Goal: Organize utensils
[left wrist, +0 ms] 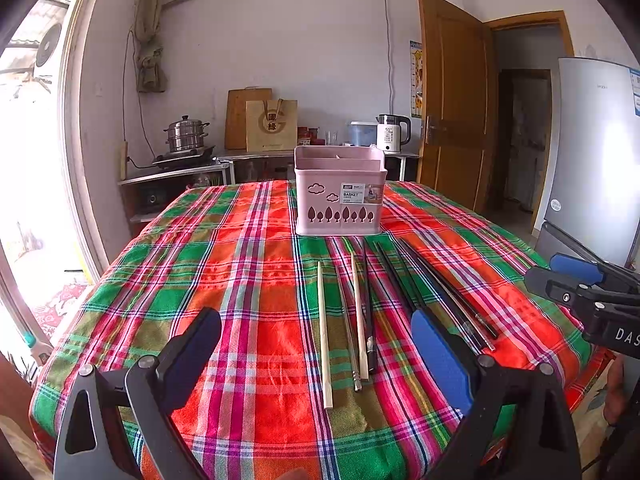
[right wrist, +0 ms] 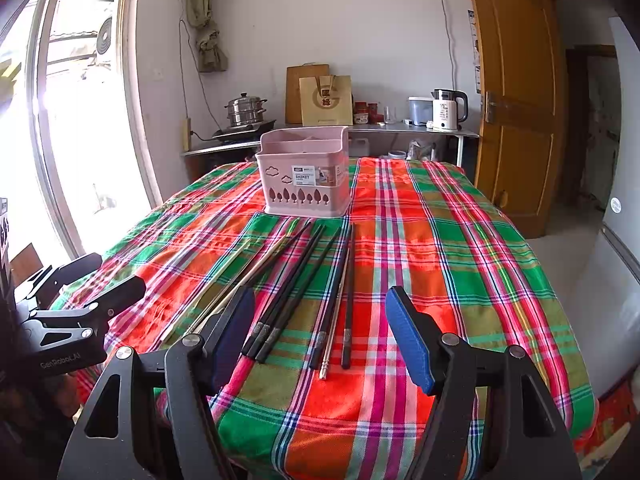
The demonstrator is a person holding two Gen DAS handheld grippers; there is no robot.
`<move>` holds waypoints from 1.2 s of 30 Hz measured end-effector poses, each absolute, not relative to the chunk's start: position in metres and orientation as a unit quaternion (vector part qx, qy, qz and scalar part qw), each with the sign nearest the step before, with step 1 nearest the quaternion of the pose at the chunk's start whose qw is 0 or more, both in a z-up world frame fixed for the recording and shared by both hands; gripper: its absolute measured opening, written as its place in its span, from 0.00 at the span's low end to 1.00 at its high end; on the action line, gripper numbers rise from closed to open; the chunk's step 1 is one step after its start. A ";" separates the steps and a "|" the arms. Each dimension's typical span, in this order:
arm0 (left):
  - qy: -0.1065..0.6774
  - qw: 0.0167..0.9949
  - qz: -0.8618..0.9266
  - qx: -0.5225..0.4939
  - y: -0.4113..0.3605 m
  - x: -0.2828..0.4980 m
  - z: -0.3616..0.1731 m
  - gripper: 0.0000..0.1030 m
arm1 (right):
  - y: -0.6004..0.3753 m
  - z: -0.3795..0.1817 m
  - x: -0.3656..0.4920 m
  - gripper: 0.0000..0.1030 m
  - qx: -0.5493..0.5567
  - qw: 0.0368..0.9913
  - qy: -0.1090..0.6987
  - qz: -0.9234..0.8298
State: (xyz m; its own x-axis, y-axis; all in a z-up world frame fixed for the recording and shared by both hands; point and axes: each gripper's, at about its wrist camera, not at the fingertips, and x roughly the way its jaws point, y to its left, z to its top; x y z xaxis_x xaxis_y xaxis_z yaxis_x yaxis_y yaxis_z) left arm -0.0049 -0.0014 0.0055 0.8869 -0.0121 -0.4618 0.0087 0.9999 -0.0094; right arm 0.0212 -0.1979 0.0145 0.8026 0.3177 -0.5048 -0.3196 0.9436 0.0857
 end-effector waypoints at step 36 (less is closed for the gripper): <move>0.269 0.962 -0.031 0.005 0.004 0.033 -0.002 0.94 | -0.191 0.007 0.047 0.66 -0.011 0.944 0.282 0.170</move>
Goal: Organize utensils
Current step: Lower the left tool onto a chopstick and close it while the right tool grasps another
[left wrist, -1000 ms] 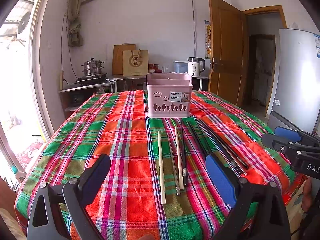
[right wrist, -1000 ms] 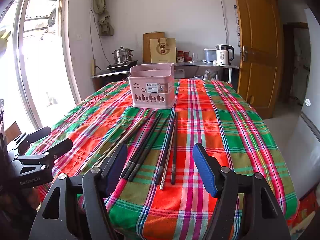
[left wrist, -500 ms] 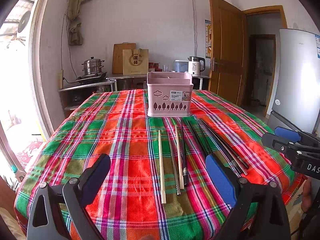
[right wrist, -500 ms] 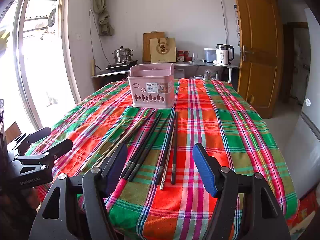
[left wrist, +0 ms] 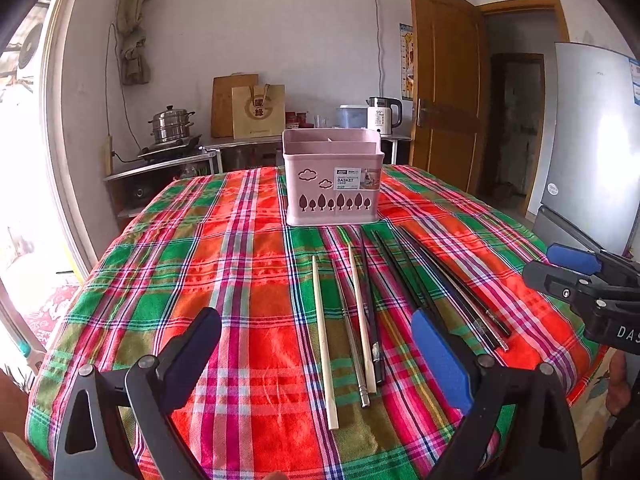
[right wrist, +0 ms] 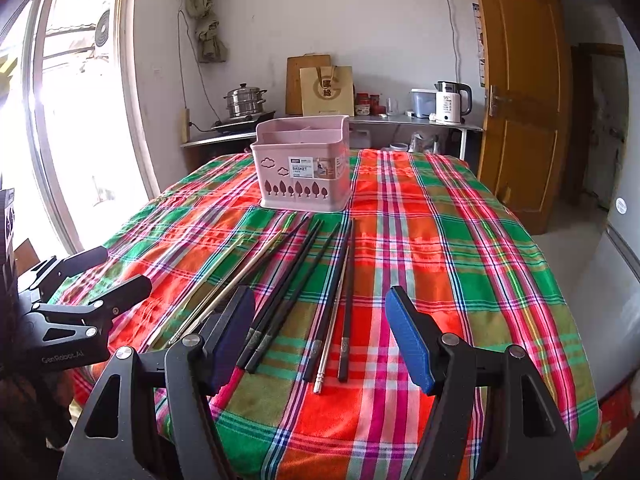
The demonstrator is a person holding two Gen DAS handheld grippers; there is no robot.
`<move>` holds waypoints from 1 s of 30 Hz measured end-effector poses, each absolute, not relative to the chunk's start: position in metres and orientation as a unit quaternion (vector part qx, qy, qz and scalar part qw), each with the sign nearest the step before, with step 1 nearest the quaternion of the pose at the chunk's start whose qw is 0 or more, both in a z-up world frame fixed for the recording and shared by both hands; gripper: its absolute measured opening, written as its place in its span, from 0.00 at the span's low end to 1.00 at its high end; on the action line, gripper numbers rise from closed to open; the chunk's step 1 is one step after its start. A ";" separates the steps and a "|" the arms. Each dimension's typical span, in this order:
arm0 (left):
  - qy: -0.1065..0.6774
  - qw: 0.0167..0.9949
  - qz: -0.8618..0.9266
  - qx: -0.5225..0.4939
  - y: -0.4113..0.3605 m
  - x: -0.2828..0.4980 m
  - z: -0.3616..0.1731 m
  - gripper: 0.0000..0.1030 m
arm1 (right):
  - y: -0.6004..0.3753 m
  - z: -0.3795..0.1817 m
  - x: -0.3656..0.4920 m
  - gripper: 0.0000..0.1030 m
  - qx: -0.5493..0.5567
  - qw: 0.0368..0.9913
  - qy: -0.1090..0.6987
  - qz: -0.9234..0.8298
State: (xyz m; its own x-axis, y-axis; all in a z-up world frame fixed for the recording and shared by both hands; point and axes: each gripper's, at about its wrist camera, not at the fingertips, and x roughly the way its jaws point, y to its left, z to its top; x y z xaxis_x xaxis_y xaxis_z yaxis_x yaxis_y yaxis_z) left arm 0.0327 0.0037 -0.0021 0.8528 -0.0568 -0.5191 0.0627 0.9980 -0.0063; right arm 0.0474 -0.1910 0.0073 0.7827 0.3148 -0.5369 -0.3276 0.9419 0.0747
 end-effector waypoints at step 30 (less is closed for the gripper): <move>0.413 0.894 -0.169 0.039 -0.029 0.242 -0.037 0.35 | -0.164 -0.045 0.225 0.10 0.000 0.880 0.419 0.223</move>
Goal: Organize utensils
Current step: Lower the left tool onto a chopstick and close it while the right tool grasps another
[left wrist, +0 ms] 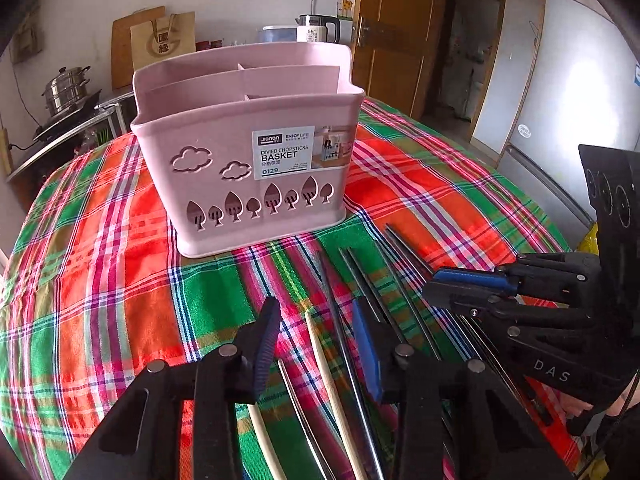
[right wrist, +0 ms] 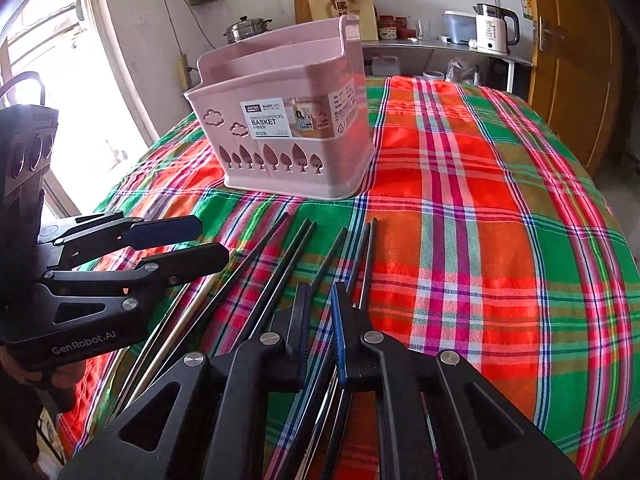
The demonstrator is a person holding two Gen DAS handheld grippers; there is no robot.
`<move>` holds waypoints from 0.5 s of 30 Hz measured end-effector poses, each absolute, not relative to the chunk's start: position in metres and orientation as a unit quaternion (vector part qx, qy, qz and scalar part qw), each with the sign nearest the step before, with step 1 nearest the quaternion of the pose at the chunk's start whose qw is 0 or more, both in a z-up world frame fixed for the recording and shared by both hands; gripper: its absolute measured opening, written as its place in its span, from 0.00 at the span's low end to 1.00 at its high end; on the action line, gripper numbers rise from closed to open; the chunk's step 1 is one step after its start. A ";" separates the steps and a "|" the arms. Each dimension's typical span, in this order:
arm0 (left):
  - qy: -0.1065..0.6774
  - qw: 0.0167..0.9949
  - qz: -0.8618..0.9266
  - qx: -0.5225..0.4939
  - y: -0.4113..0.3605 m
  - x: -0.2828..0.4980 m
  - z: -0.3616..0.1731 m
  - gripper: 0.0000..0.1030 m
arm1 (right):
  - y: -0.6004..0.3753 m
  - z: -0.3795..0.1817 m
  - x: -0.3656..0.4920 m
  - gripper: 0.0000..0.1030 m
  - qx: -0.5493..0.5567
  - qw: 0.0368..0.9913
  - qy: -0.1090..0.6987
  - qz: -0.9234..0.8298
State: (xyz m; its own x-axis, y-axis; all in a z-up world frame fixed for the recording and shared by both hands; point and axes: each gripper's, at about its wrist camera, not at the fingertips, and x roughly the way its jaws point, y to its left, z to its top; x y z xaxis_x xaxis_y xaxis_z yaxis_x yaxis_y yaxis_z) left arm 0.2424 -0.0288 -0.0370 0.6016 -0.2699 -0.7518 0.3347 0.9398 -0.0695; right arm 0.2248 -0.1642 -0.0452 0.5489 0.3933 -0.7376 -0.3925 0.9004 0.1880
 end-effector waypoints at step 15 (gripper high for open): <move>0.450 0.870 -0.193 0.051 -0.048 0.274 -0.054 0.21 | -0.163 -0.051 0.248 0.10 -0.014 0.872 0.445 0.202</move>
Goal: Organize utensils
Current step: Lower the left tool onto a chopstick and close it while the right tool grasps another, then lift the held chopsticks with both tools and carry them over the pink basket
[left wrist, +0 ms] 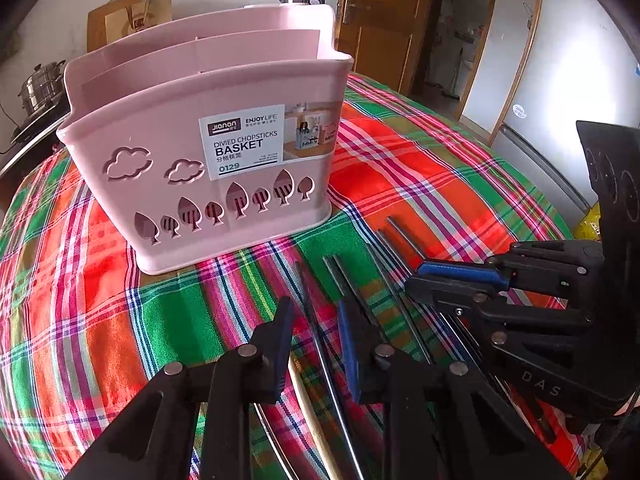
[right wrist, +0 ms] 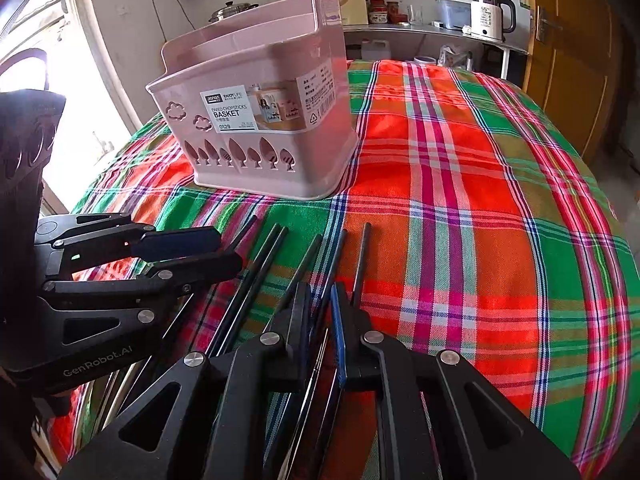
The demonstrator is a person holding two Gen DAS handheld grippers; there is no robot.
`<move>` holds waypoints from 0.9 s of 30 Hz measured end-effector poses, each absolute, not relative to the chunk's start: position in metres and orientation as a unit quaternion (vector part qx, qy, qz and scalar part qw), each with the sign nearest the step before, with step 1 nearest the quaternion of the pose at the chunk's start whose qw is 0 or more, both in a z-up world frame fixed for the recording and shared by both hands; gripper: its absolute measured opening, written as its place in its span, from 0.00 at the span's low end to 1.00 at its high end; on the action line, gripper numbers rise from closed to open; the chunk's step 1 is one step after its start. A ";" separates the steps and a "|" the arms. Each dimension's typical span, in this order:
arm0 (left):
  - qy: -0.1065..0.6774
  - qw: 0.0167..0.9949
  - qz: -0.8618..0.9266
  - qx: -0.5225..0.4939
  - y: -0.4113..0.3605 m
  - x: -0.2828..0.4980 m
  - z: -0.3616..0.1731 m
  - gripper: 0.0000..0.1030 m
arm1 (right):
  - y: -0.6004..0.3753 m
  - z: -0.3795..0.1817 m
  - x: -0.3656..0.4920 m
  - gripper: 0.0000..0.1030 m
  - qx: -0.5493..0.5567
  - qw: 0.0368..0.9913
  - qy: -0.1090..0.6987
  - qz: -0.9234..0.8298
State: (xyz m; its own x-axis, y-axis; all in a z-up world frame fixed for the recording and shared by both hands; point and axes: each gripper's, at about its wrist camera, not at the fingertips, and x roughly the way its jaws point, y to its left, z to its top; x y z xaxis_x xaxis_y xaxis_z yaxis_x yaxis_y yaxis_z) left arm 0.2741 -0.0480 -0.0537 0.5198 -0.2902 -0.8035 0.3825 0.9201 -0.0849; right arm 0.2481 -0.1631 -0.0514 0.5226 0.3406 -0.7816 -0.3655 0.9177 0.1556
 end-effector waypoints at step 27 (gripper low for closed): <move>0.433 0.878 -0.203 0.027 -0.047 0.267 -0.006 0.06 | -0.167 -0.016 0.248 0.06 -0.005 0.880 0.426 0.211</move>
